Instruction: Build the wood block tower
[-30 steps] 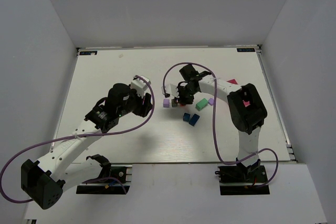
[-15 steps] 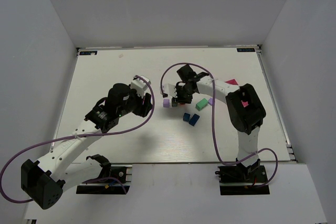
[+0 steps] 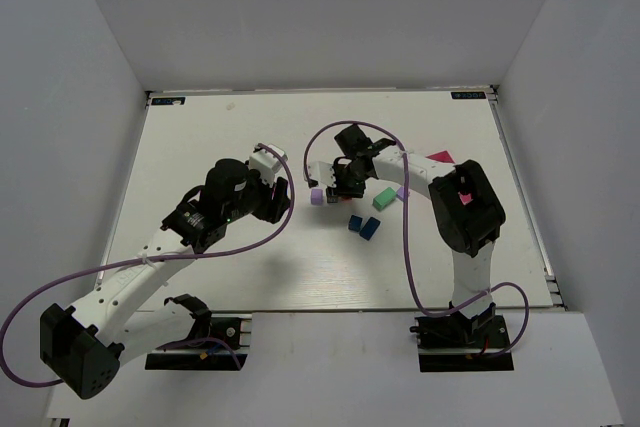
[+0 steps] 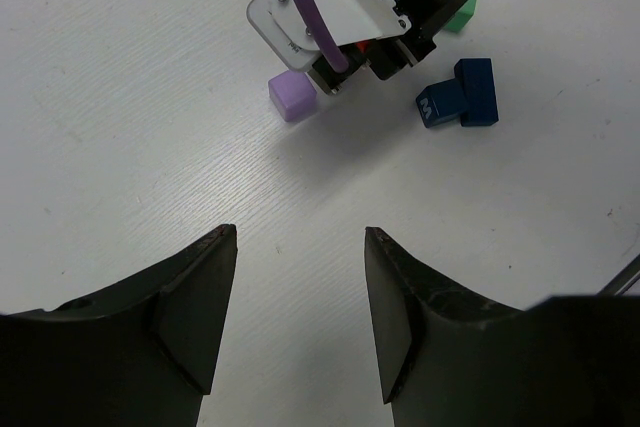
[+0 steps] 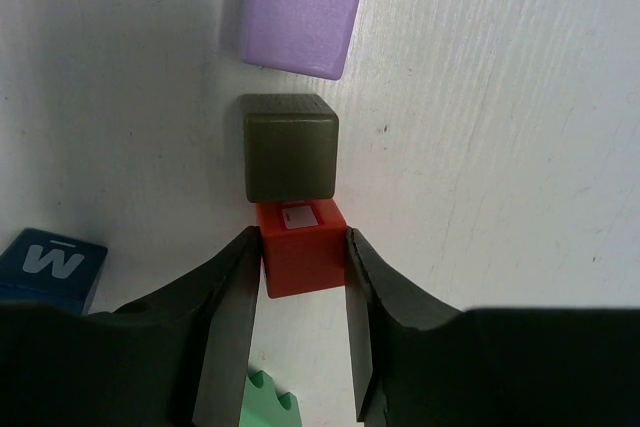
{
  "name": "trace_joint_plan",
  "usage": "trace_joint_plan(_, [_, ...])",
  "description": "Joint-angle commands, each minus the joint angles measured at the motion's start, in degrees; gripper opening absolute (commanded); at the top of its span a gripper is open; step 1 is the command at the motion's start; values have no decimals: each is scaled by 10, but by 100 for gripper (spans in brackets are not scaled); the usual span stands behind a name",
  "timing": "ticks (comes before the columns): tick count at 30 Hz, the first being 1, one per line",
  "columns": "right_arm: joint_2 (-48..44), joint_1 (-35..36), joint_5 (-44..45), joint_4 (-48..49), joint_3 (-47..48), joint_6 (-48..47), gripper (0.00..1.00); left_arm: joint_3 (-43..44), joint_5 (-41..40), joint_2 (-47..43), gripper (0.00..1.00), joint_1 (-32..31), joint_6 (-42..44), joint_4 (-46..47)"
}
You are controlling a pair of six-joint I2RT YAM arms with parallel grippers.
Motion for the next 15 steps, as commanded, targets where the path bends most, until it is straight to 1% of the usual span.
trace_joint_plan(1, [7, 4, -4, -13, 7, -3, 11, -2, 5, -12, 64, -3, 2, 6])
trace_joint_plan(15, [3, 5, 5, -26, 7, -6, 11, -2, 5, -12, 64, -3, 2, 6])
